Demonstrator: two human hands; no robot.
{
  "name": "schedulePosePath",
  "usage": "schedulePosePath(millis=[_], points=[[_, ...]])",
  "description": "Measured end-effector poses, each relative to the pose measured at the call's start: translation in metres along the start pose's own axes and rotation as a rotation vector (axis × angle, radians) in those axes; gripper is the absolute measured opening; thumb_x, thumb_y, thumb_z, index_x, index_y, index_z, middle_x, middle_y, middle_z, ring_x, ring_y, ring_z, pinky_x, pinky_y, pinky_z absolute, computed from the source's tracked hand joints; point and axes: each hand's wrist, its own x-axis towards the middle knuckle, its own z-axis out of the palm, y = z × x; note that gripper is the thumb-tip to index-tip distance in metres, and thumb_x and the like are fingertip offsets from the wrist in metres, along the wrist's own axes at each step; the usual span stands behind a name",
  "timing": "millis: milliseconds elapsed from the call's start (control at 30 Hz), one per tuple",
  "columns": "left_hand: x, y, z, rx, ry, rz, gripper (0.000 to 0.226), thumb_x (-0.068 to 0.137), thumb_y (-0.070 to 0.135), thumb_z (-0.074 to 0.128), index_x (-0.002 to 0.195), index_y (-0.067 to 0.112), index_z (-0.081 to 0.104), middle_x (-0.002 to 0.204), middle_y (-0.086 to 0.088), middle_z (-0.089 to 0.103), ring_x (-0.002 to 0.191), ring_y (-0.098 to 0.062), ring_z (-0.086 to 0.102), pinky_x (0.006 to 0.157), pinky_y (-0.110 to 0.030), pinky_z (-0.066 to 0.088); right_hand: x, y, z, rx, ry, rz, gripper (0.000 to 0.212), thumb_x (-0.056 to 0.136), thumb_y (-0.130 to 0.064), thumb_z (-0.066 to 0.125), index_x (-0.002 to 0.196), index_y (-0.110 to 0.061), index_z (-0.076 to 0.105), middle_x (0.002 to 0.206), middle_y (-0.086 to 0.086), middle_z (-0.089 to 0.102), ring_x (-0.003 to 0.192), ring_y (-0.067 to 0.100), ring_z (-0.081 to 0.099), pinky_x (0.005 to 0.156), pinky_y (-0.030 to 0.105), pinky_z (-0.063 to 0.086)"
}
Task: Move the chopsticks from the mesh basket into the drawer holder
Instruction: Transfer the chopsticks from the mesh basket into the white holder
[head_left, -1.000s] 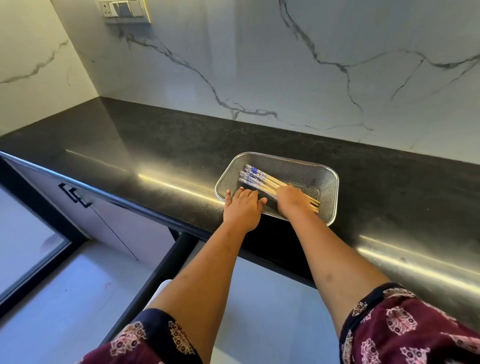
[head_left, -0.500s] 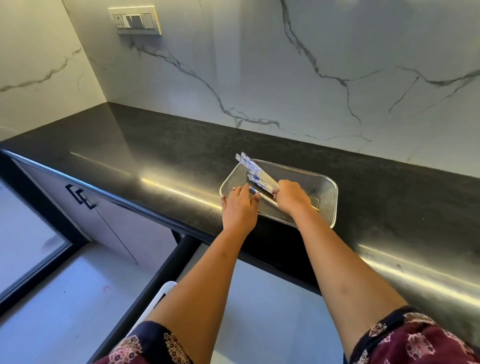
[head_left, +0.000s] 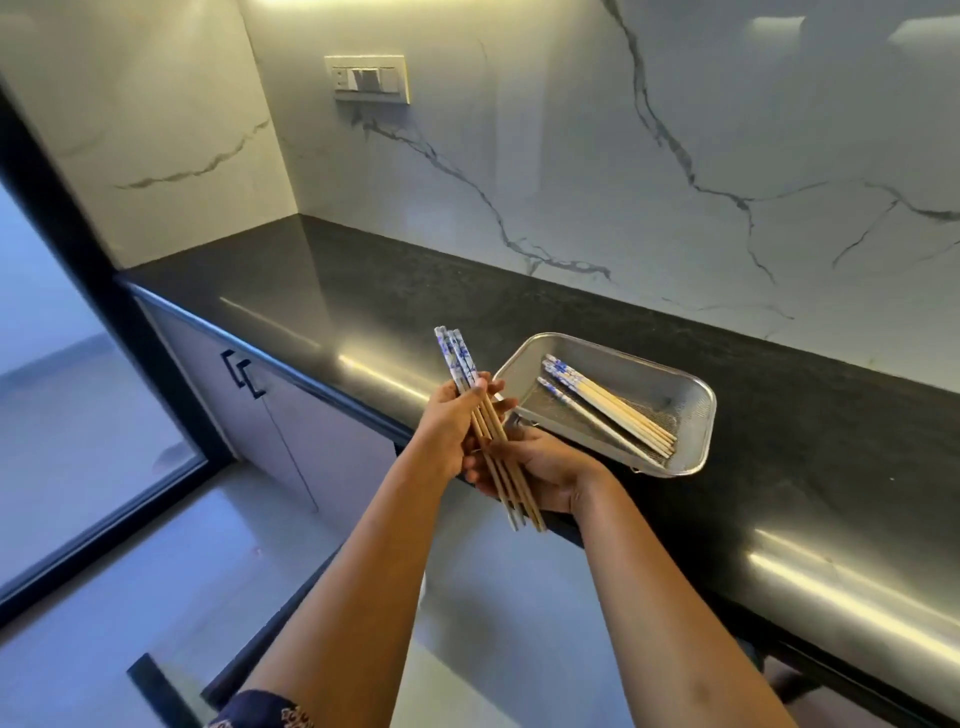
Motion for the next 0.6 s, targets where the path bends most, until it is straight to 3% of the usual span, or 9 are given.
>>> schedulePosePath(millis=[133, 267, 433, 600], points=[[-0.021, -0.001, -0.023, -0.093, 0.158, 0.103, 0.01, 0.099, 0.012, 0.043, 0.103, 0.008, 0.051, 0.089, -0.006, 0.066, 0.076, -0.021, 0.067, 0.074, -0.036, 0.056, -0.003, 0.053, 0.008, 0.123, 0.2, 0.033, 0.051, 0.099, -0.041, 0.044, 0.116, 0.003, 0.063, 0.095, 0.015, 0.071, 0.082, 0.021, 0.069, 0.069, 0.028, 0.059], [-0.04, -0.001, -0.031, 0.011, 0.223, 0.207, 0.011, 0.1, 0.01, 0.041, 0.095, 0.013, 0.051, 0.09, -0.006, 0.066, 0.078, -0.019, 0.068, 0.085, -0.04, 0.053, 0.001, 0.107, 0.014, 0.667, 0.528, -0.024, 0.065, 0.099, -0.051, 0.034, 0.129, 0.004, 0.053, 0.101, 0.021, 0.066, 0.085, 0.027, 0.066, 0.077, 0.034, 0.055], [-0.064, -0.03, -0.029, 0.087, 0.189, 0.263, 0.017, 0.099, 0.001, 0.036, 0.094, 0.013, 0.047, 0.09, -0.01, 0.065, 0.08, -0.02, 0.068, 0.081, -0.033, 0.054, 0.013, 0.107, 0.037, 0.848, 0.487, -0.125, 0.077, 0.094, -0.066, 0.027, 0.13, -0.001, 0.049, 0.121, 0.025, 0.059, 0.1, 0.034, 0.062, 0.09, 0.04, 0.047], [-0.074, -0.03, -0.032, 0.096, 0.176, 0.271, 0.024, 0.1, -0.001, 0.032, 0.09, 0.018, 0.045, 0.09, -0.011, 0.065, 0.084, -0.023, 0.068, 0.089, -0.038, 0.052, 0.0, 0.106, 0.038, 0.878, 0.502, -0.149, 0.082, 0.09, -0.07, 0.029, 0.13, -0.001, 0.05, 0.13, 0.025, 0.054, 0.113, 0.039, 0.057, 0.094, 0.044, 0.046]])
